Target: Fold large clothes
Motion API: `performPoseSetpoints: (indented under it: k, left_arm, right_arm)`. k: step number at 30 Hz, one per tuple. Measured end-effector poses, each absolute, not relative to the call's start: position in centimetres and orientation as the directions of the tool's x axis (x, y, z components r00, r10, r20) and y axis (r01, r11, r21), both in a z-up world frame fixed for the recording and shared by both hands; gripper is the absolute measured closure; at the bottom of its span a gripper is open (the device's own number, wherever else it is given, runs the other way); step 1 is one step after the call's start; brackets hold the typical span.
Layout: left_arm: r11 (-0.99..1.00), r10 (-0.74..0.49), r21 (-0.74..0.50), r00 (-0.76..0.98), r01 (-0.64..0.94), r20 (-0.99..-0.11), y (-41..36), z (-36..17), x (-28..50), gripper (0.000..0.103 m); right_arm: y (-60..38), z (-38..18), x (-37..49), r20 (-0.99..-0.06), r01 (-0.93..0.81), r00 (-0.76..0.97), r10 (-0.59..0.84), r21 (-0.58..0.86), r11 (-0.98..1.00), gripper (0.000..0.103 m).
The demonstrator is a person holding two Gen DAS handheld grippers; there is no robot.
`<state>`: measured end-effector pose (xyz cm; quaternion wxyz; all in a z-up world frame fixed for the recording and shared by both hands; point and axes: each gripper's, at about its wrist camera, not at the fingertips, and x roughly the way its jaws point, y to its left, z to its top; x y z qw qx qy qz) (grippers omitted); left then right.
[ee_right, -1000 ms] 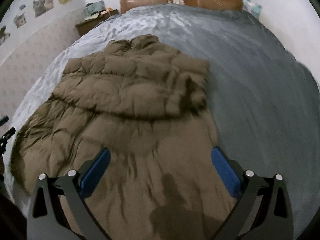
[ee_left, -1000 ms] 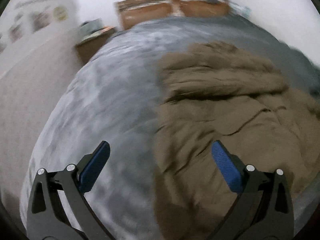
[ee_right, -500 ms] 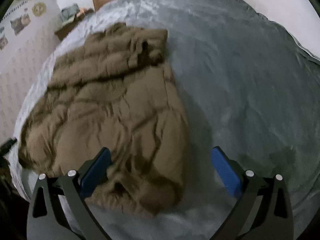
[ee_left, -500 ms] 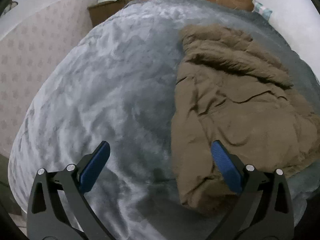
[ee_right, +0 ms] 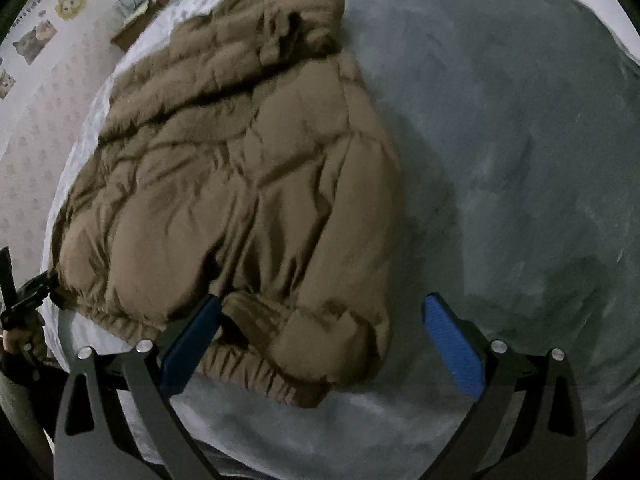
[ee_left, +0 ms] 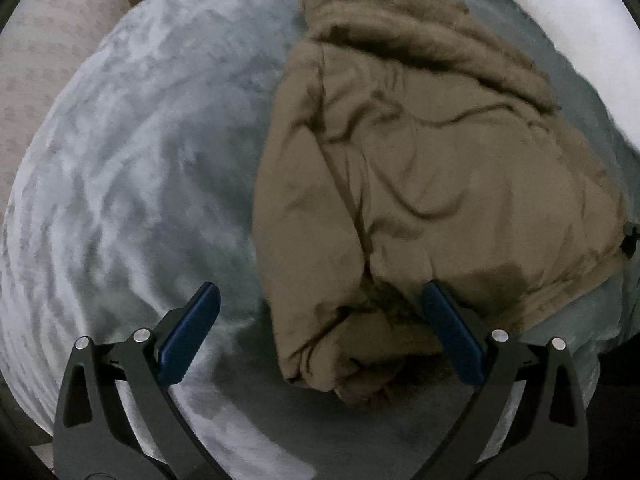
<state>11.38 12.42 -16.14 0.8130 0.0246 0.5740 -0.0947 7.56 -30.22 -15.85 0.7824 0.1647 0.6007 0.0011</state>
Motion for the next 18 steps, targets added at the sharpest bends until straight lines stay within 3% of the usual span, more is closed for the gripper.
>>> performPoseSetpoints:
  k: [1,2,4,5,6,9,12,15,18]
  left_arm:
    - [0.980,-0.126,-0.068,0.318,0.187,-0.940,12.2,-16.3,11.4,0.007]
    - [0.978,-0.131,-0.071,0.312,0.195,-0.941,12.0,-16.4,11.4,0.013]
    - [0.973,-0.144,-0.077,0.308,0.218,-0.940,11.5,-16.5,11.3,0.028]
    - [0.969,-0.151,-0.079,0.310,0.232,-0.939,11.0,-16.5,11.3,0.043]
    - [0.966,-0.155,-0.076,0.316,0.246,-0.936,10.7,-16.3,11.2,0.055]
    - [0.958,-0.146,-0.040,0.365,0.284,-0.920,9.7,-15.4,10.7,0.074]
    - [0.957,-0.192,-0.076,0.418,0.280,-0.888,10.2,-13.3,10.1,0.082]
    - [0.958,-0.256,-0.155,0.476,0.241,-0.841,11.8,-10.5,9.5,0.085]
    - [0.957,-0.263,-0.155,0.500,0.247,-0.825,12.0,-8.8,8.9,0.087]
  right_arm:
    - [-30.1,-16.3,7.6,-0.945,0.199,0.256,0.205,0.260,0.945,0.018]
    - [-30.1,-16.7,7.6,-0.946,0.196,0.243,0.217,0.266,0.944,0.038]
    - [-29.5,-17.1,7.7,-0.946,0.172,0.225,0.235,0.276,0.946,0.050]
    - [-29.1,-16.9,7.7,-0.945,0.151,0.229,0.232,0.270,0.951,0.057]
    - [-28.9,-16.7,7.7,-0.942,0.139,0.236,0.237,0.274,0.951,0.060]
    - [-28.7,-15.6,7.4,-0.926,0.123,0.282,0.252,0.296,0.947,0.068]
    - [-28.8,-13.7,6.7,-0.903,0.114,0.349,0.251,0.306,0.945,0.075]
    - [-29.0,-11.0,5.5,-0.859,0.091,0.436,0.268,0.338,0.937,0.080]
    - [-29.2,-8.9,4.4,-0.814,0.053,0.495,0.305,0.379,0.924,0.082]
